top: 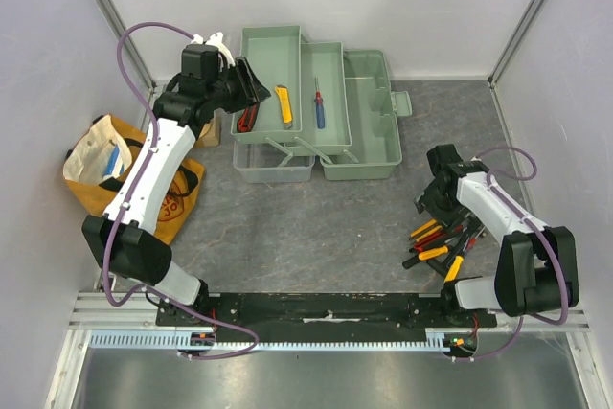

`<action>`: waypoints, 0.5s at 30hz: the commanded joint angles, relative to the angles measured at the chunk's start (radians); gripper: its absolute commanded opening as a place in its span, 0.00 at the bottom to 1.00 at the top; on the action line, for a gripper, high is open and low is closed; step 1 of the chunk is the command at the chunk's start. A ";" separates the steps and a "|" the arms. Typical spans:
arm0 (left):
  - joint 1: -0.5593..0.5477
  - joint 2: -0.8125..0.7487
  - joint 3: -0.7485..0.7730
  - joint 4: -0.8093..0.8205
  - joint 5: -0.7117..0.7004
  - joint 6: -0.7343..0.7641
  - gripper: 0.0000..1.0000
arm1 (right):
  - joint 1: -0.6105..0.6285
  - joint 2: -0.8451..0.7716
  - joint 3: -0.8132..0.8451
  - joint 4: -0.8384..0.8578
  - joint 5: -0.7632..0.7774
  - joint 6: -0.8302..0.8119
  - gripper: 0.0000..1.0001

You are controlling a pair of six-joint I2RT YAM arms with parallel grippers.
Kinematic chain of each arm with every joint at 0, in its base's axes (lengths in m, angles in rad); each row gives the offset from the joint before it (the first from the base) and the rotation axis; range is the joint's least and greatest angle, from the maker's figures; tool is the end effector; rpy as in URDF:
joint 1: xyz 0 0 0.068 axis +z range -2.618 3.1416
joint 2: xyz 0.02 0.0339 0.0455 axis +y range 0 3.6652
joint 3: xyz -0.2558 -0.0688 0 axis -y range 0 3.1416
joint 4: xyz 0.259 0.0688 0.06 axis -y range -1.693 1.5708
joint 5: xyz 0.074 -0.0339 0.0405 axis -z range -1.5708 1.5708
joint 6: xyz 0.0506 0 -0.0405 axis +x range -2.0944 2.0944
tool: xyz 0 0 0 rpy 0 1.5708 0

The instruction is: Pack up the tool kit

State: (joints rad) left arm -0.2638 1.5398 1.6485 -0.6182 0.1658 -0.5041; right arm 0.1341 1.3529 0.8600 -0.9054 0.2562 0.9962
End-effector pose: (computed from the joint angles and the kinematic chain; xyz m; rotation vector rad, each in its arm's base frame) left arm 0.3562 -0.1049 0.3965 -0.1525 2.1311 -0.6335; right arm 0.2419 0.0197 0.1724 1.2215 2.5799 -0.1783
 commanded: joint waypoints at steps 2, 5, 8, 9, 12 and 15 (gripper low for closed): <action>0.009 -0.032 0.013 0.046 0.032 0.019 0.56 | -0.007 0.003 -0.045 0.111 -0.051 0.024 0.71; 0.012 -0.035 0.010 0.046 0.034 0.019 0.56 | -0.014 0.011 -0.070 0.128 -0.057 0.032 0.66; 0.014 -0.033 0.007 0.046 0.034 0.019 0.56 | -0.016 0.029 -0.095 0.149 -0.058 0.036 0.62; 0.015 -0.035 0.008 0.046 0.035 0.019 0.56 | -0.017 0.034 -0.101 0.157 -0.060 0.035 0.61; 0.017 -0.037 0.008 0.046 0.035 0.018 0.56 | -0.019 0.046 -0.111 0.181 -0.046 0.032 0.61; 0.018 -0.038 0.008 0.046 0.037 0.018 0.56 | -0.021 0.051 -0.124 0.206 -0.029 0.033 0.61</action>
State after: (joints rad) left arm -0.2527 1.5394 1.6482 -0.6109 0.1867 -0.5041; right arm 0.1204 1.3922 0.7567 -0.7460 0.1982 1.0107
